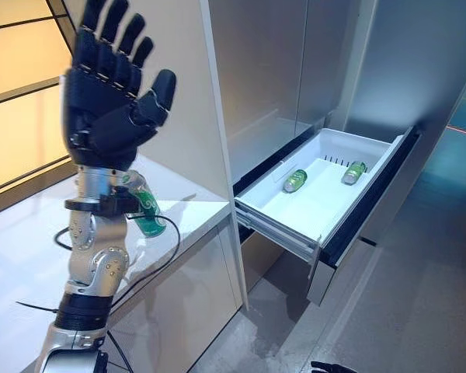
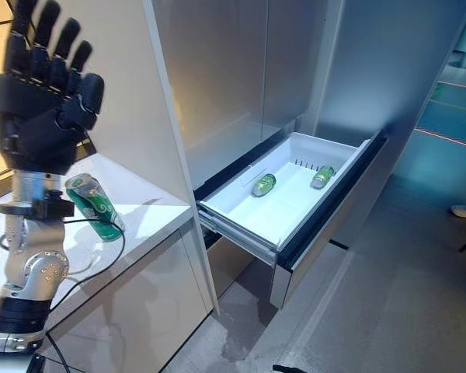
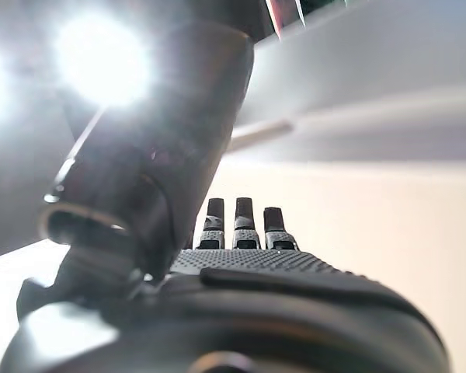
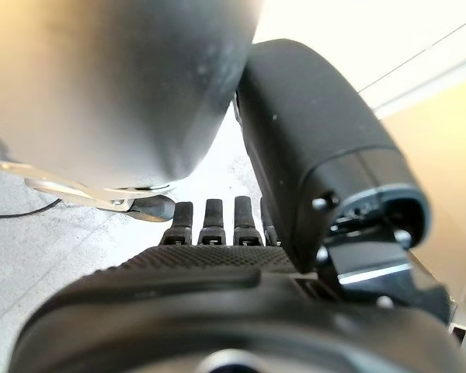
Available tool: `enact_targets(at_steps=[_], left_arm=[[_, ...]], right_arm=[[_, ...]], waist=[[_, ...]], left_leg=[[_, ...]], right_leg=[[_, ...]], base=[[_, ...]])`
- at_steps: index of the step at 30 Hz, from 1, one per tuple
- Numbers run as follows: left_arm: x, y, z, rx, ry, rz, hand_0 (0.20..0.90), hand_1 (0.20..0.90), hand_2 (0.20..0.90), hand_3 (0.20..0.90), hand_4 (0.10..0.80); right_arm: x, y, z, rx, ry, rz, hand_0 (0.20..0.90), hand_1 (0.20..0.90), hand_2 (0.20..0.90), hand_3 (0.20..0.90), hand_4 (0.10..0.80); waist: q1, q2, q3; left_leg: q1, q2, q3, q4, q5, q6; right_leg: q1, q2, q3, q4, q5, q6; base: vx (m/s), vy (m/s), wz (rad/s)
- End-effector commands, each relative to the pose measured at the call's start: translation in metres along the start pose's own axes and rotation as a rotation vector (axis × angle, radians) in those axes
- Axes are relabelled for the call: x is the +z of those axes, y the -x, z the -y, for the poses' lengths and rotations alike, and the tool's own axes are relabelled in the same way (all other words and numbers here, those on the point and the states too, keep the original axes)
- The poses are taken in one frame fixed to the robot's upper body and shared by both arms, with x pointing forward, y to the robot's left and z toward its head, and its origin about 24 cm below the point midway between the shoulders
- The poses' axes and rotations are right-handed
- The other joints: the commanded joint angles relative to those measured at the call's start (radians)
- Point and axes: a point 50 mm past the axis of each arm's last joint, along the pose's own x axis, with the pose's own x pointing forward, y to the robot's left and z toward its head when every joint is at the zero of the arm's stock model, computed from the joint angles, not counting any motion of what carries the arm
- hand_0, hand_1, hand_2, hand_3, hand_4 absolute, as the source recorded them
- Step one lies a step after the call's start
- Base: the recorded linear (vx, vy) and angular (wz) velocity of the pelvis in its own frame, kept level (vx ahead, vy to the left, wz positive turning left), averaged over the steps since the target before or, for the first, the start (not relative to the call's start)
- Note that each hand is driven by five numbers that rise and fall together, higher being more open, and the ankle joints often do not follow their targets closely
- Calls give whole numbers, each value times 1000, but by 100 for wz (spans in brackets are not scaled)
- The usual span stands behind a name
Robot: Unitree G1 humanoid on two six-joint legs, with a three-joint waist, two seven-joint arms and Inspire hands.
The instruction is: Put drinks into fridge and close the fridge
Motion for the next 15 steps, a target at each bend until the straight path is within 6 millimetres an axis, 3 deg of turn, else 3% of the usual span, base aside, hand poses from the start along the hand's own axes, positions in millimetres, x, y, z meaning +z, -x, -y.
enact_targets(at_steps=[1,7,15], left_arm=[[42,-36,-10,30,-188,175,900,900,900,900,800],[45,-32,-35,129,-283,115,900,900,900,900,800],[30,-20,-56,143,-301,-57,900,900,900,900,800]], right_arm=[[-7,0,0,6,66,-61,900,900,900,900,800],[0,0,0,17,75,-49,900,900,900,900,800],[6,-1,0,22,73,-41,900,900,900,900,800]], waist=[[15,-20,-10],[38,-20,-8],[60,-18,0]], left_leg=[[-11,-50,-2,13,-84,18],[-23,-50,-18,13,-78,14],[-32,-51,-35,15,-72,11]], right_leg=[[-14,48,-4,110,-164,0],[-16,45,-18,112,-167,-2],[-21,36,-35,121,-169,2]], base=[[0,0,0],[-15,5,2],[-15,6,11]])
